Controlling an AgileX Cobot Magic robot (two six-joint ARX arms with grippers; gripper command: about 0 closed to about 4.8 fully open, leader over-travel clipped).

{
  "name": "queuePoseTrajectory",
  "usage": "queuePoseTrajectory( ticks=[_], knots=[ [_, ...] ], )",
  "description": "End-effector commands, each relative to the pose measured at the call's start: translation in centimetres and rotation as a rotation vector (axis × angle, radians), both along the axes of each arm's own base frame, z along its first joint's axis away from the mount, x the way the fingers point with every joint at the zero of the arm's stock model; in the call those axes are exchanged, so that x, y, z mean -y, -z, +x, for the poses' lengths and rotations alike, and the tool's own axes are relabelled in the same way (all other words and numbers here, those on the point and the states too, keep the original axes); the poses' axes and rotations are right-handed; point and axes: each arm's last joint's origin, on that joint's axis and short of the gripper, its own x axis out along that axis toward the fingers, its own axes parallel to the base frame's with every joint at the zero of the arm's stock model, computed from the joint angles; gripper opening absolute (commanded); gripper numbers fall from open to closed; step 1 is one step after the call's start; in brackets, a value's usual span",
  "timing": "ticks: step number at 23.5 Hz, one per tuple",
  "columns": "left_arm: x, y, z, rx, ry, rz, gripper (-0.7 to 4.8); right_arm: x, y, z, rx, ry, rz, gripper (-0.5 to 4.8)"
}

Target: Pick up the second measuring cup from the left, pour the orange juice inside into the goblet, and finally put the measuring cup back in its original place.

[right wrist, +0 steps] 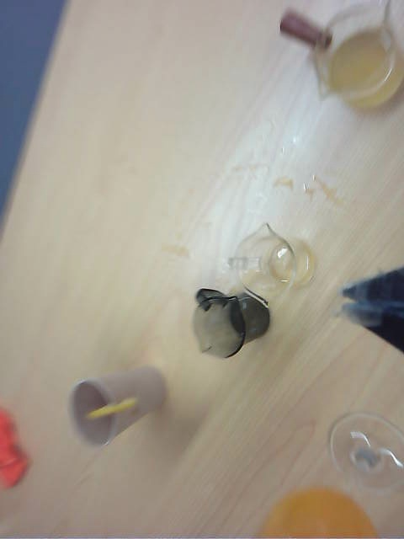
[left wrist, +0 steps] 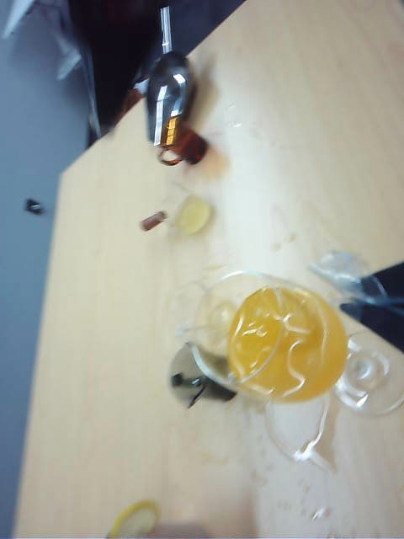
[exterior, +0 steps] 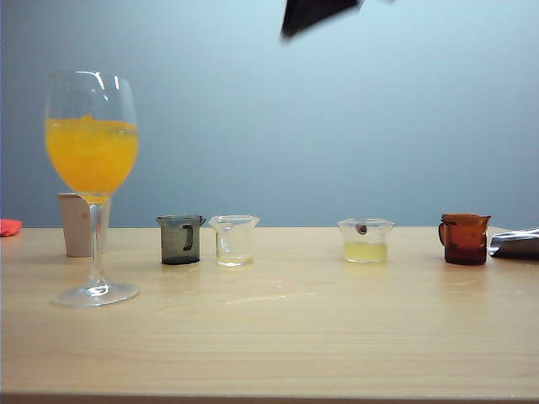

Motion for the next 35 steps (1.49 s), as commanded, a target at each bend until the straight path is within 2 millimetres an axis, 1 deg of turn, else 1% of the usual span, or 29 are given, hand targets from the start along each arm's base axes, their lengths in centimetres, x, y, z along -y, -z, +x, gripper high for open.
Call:
queuePoseTrajectory(
  ticks=[1,3,4,6,7,8,9,10,11,12,14,16,19,21,23,25,27,29,31,35],
  knots=[
    [-0.5,-0.5,-1.7,0.101,-0.111,0.043,-0.06,3.1,-3.3,-3.4,0.082,0.021,-0.017,-0.01],
    [-0.8,-0.6,-3.0,0.163,-0.182,0.068,-0.06,5.2,-5.1,-5.8,0.182,0.000,-0.034,-0.01],
    [-1.0,-0.4,-3.7,0.191,-0.230,0.072,-0.06,6.2,-5.4,-7.0,0.216,0.000,-0.011,-0.01],
    [-1.2,0.5,-4.6,0.222,-0.281,0.075,-0.06,8.3,-4.6,-9.4,0.274,0.002,0.023,-0.01],
    [-1.2,0.9,-4.8,0.229,-0.281,0.073,-0.06,8.7,-4.1,-9.9,0.293,0.000,0.026,-0.01],
    [-1.2,1.5,-5.0,0.241,-0.285,0.072,-0.06,9.5,-2.8,-10.9,0.340,-0.005,0.038,-0.01],
    [-1.3,1.9,-5.0,0.250,-0.301,0.072,-0.06,10.0,-2.0,-11.4,0.362,-0.004,0.055,-0.01],
    [-1.3,2.6,-5.0,0.262,-0.318,0.072,-0.06,10.6,-0.5,-12.2,0.396,0.000,0.083,-0.01],
    [-1.3,3.1,-4.8,0.266,-0.327,0.072,-0.06,11.0,0.5,-12.7,0.414,0.003,0.098,-0.01],
    [-1.3,3.9,-4.6,0.269,-0.328,0.071,-0.06,11.6,2.2,-13.3,0.434,0.013,0.114,-0.01],
    [-1.3,5.2,-3.8,0.268,-0.344,0.075,-0.06,12.4,4.7,-14.2,0.446,0.037,0.122,-0.01],
    [-1.2,6.3,-2.8,0.284,-0.352,0.071,-0.06,13.1,6.7,-14.8,0.438,0.094,0.122,-0.01],
    [-1.2,7.5,-1.7,0.320,-0.363,0.064,-0.06,13.9,8.2,-15.2,0.444,0.200,0.110,-0.01],
    [-1.1,8.9,-0.8,0.337,-0.375,0.060,-0.06,14.3,9.3,-15.7,0.446,0.214,0.108,-0.01],
    [-1.1,10.3,-0.1,0.349,-0.387,0.058,-0.06,14.6,10.0,-16.0,0.427,0.210,0.088,-0.01],
    [-1.1,11.0,0.3,0.353,-0.400,0.059,-0.06,14.8,10.2,-16.2,0.411,0.208,0.072,-0.01],
    [-1.1,12.5,0.8,0.355,-0.399,0.060,-0.06,15.0,10.6,-16.5,0.387,0.207,0.046,-0.01],
    [-1.0,13.2,1.1,0.349,-0.397,0.076,-0.06,15.1,10.7,-16.6,0.380,0.206,0.038,-0.01],
    [-1.0,13.5,1.1,0.355,-0.395,0.107,-0.06,15.1,10.7,-16.6,0.379,0.206,0.038,-0.01],
    [-1.1,13.8,1.2,0.349,-0.417,0.113,-0.06,15.1,10.7,-16.6,0.379,0.206,0.037,-0.01]
  ],
)
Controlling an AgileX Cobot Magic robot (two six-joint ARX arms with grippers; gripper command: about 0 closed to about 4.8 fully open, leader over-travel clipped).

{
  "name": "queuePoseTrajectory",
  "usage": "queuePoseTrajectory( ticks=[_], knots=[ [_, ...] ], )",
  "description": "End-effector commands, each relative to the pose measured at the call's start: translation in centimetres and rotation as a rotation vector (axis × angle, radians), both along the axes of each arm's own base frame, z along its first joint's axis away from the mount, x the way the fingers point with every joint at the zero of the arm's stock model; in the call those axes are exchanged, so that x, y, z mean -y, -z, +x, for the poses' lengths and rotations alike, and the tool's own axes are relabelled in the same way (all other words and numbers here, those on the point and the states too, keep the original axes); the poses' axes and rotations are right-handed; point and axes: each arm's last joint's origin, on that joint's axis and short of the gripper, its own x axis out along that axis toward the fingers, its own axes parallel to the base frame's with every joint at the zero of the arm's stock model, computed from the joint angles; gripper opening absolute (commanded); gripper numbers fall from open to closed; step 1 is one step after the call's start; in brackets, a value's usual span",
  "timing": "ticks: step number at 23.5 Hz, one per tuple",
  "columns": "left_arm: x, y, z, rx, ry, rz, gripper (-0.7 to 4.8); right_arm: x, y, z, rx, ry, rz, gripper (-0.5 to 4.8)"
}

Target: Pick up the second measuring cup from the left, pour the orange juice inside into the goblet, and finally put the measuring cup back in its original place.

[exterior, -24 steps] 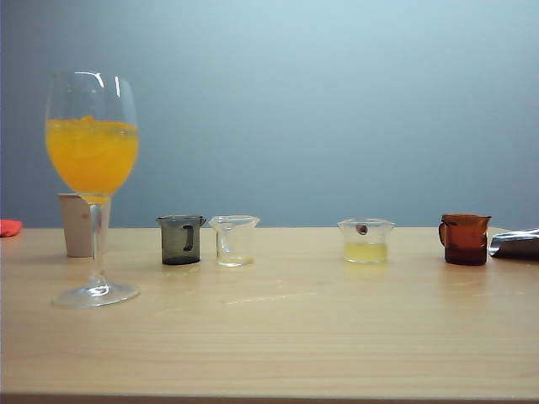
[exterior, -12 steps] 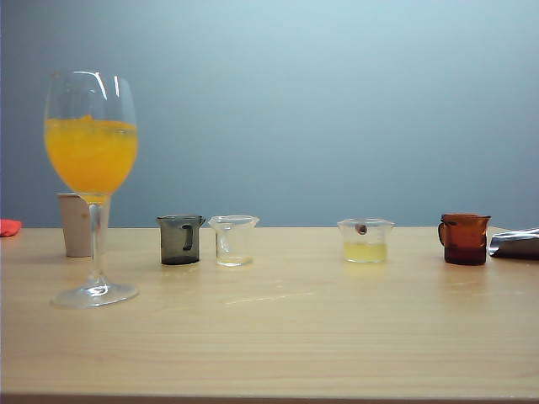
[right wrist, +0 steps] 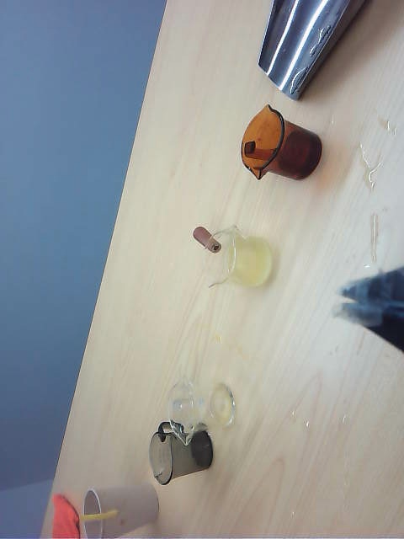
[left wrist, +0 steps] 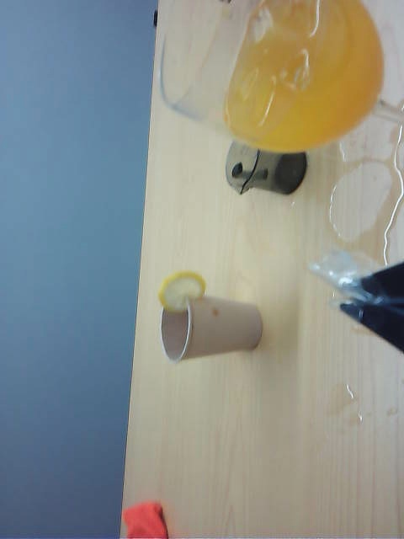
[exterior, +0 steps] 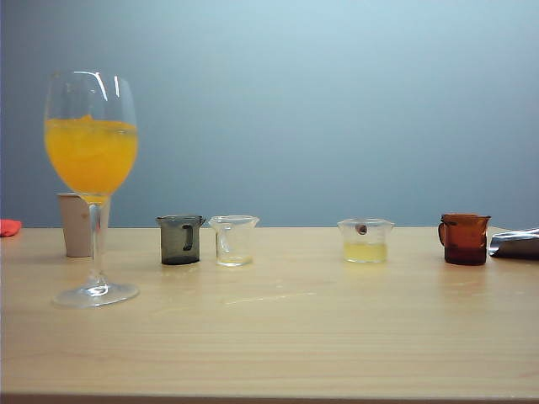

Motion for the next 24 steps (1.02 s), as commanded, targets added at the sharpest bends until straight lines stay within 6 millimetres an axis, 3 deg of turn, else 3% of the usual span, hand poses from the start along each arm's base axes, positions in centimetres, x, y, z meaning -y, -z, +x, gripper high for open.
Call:
queuePoseTrajectory(
  ticks=[1,11,24],
  knots=[
    [0.0,0.1,-0.1,0.023,-0.003,0.005,-0.06,0.0,-0.2,0.0,0.011,0.005,0.013,-0.01],
    [0.1,2.0,0.3,0.030,0.001,0.001,-0.06,0.0,-0.2,0.0,0.011,0.005,0.013,-0.01],
    [0.1,2.1,0.3,0.023,-0.001,0.002,-0.04,0.0,-0.2,0.0,0.012,0.005,0.014,-0.01]
  ],
)
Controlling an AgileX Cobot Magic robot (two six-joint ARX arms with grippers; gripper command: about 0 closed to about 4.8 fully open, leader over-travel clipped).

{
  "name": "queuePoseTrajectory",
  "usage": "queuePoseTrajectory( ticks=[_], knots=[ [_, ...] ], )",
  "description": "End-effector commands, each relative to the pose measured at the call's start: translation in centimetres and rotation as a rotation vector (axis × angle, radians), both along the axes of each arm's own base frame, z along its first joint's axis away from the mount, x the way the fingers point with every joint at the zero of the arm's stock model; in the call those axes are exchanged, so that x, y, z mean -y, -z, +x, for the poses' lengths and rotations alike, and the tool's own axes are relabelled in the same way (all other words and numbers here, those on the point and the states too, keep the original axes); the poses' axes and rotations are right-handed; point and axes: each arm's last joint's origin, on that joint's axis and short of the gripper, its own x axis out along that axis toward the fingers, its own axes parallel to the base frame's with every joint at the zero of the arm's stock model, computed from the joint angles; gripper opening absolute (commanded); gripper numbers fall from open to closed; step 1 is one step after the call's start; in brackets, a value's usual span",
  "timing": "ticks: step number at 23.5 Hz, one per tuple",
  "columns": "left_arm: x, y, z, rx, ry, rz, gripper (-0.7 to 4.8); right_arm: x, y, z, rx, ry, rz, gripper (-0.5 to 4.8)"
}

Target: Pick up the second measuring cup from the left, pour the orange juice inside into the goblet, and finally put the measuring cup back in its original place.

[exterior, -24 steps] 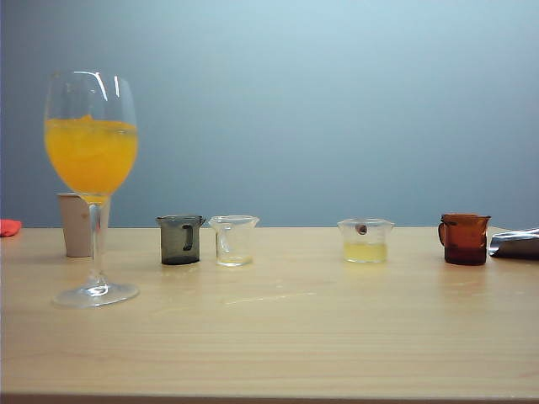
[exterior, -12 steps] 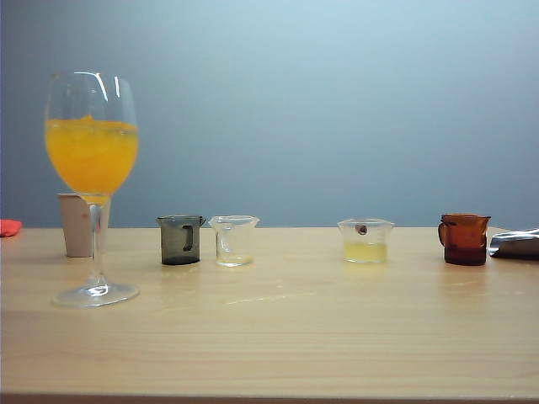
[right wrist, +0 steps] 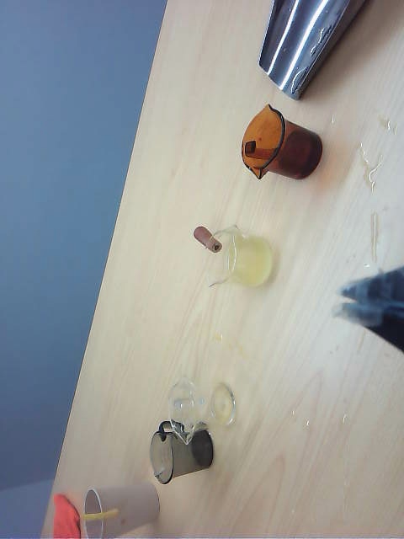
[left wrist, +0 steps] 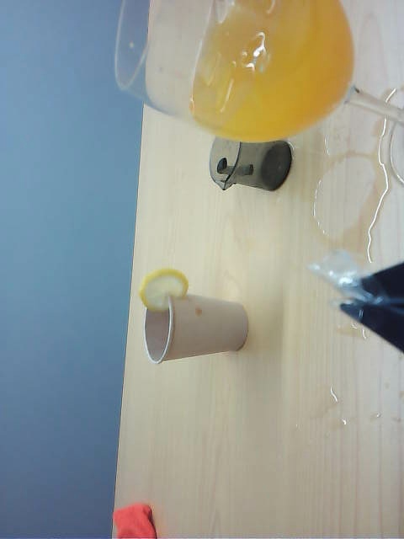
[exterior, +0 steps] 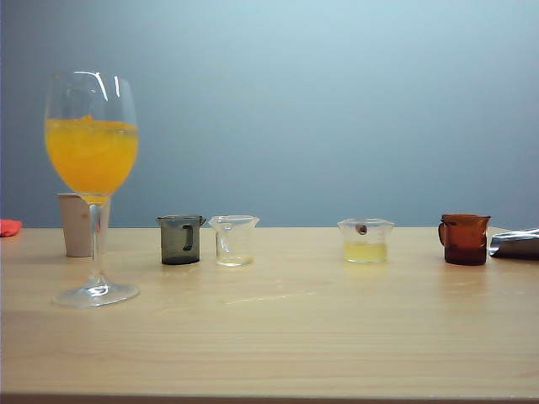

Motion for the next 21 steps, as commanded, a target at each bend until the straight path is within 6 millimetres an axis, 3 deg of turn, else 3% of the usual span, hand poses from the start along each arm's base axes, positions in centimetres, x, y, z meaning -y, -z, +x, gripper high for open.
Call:
queuePoseTrajectory(
  ticks=[1,7,12,16,21],
  knots=[
    [0.0,-0.2,0.0,0.016,0.001,-0.001,-0.04,0.0,-0.2,0.0,0.011,0.005,0.013,-0.01],
    [0.0,-0.2,0.0,0.016,0.001,-0.001,-0.03,0.1,0.1,0.0,-0.006,0.022,-0.005,-0.01],
    [0.0,-0.2,0.0,0.016,0.003,0.000,-0.04,1.3,3.3,0.9,0.079,0.307,0.047,-0.01],
    [0.0,-0.2,0.0,0.016,0.003,0.000,-0.03,2.2,5.8,1.7,0.152,0.218,0.097,-0.01],
    [0.0,-0.2,0.0,0.016,0.004,0.000,-0.04,3.6,7.3,2.0,0.183,0.196,0.091,-0.01]
  ],
)
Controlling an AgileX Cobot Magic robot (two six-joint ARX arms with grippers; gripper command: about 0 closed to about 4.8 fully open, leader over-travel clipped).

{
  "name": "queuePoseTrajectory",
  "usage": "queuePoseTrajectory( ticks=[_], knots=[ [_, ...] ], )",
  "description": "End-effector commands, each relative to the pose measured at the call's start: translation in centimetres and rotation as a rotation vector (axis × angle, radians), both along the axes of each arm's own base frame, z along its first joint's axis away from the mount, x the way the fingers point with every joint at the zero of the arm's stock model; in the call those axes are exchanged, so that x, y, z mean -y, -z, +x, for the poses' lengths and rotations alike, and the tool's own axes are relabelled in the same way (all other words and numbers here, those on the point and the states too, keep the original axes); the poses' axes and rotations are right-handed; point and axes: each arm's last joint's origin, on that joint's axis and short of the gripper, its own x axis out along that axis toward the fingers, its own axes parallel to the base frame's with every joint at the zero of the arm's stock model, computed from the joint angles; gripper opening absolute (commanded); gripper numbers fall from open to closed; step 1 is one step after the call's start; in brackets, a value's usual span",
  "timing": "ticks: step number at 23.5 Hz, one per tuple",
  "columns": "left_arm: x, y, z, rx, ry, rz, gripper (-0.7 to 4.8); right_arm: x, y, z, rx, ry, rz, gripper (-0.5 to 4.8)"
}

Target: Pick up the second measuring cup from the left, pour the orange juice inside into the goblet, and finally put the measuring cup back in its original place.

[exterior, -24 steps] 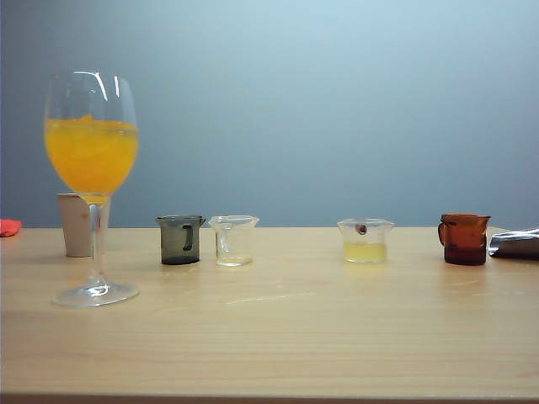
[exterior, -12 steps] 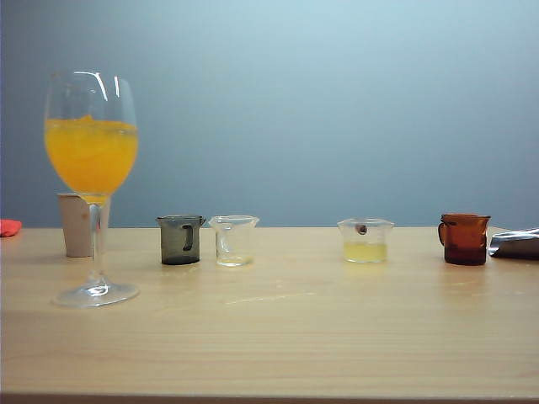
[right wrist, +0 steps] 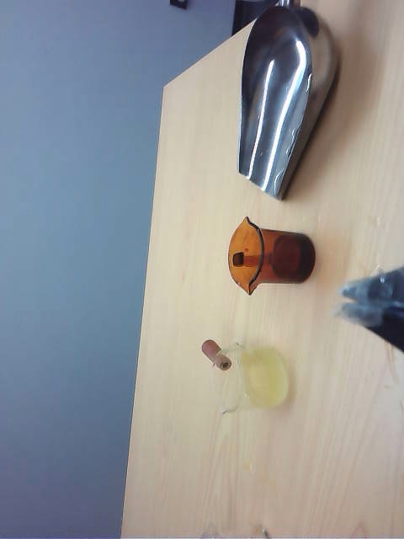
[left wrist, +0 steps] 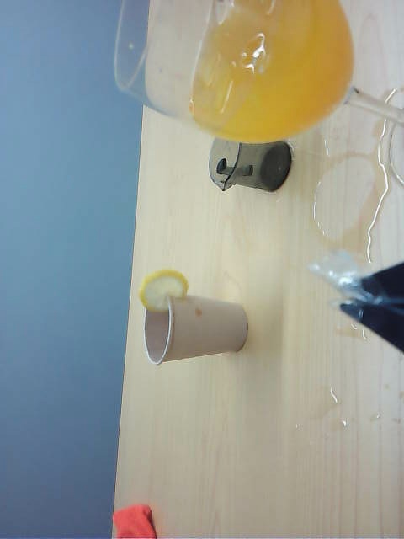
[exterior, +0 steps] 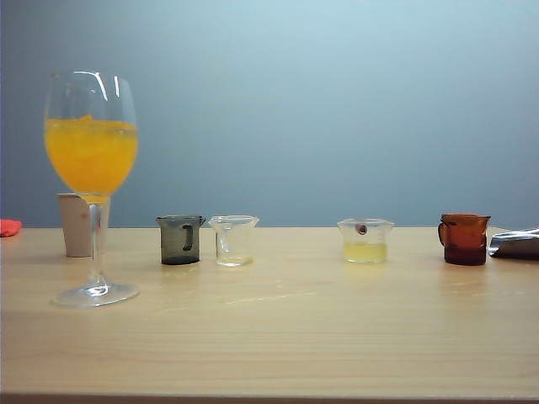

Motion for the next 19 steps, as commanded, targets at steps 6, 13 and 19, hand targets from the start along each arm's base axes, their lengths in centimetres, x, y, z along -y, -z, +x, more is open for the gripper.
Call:
queuePoseTrajectory(
  ticks=[6,13,19],
  knots=[
    [0.00,-0.23,-0.03,0.016,0.003,0.000,-0.03,1.34,0.43,0.18,0.070,0.100,0.006,-0.01],
    [0.00,-0.23,-0.03,0.016,0.003,0.000,-0.04,1.41,0.70,0.21,0.043,0.106,0.002,-0.01],
    [0.00,-0.23,-0.03,0.016,0.003,0.000,-0.03,1.41,0.72,0.21,0.040,0.106,0.002,-0.01]
  ],
)
